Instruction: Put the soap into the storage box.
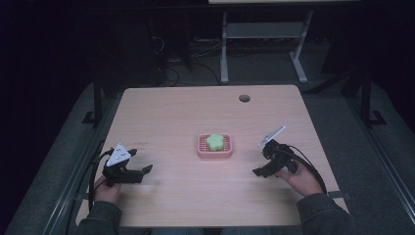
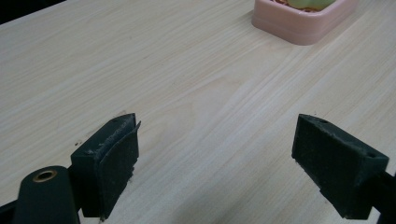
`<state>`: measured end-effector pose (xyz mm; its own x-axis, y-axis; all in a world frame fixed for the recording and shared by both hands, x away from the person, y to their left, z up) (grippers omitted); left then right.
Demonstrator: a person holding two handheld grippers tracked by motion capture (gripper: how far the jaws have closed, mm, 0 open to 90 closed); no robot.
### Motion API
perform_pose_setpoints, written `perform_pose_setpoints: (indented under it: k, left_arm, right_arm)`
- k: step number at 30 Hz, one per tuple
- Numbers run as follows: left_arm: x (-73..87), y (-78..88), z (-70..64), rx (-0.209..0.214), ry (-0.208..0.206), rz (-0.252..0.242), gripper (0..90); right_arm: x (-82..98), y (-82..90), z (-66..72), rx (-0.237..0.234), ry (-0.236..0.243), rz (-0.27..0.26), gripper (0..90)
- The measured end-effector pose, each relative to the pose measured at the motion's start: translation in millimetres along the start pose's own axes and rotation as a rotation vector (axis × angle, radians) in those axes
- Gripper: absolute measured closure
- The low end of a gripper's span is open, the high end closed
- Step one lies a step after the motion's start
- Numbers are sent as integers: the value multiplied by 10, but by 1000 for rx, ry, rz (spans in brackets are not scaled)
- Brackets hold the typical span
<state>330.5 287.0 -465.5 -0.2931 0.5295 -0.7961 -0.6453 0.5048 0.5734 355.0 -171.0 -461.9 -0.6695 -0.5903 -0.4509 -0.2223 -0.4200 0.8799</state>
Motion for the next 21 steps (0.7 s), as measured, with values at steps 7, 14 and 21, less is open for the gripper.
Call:
perform_pose_setpoints:
  k: [7, 14, 21]
  left_arm:
    - [7, -10, -6, 2, 12, 3, 144]
    - [6, -10, -3, 0, 10, -3, 144]
    - [10, -8, -3, -2, 0, 4, 144]
  right_arm:
    - [115, 31, -50, 2, -27, -19, 200]
    - [250, 62, -68, 9, -51, -27, 201]
    - [416, 97, -61, 23, -72, -44, 202]
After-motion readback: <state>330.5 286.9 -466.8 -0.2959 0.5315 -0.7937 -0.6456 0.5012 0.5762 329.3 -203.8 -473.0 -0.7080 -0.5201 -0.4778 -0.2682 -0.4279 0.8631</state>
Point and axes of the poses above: each handheld gripper's, and its own axes: y roughly backward along the jaws, x roughly out of its underside, z roughly to its left, the point moved 4 cm from there along -y, roughly forward along the jaws, and after that the axes turned 7 degrees about -y, right-handed, at the moved point
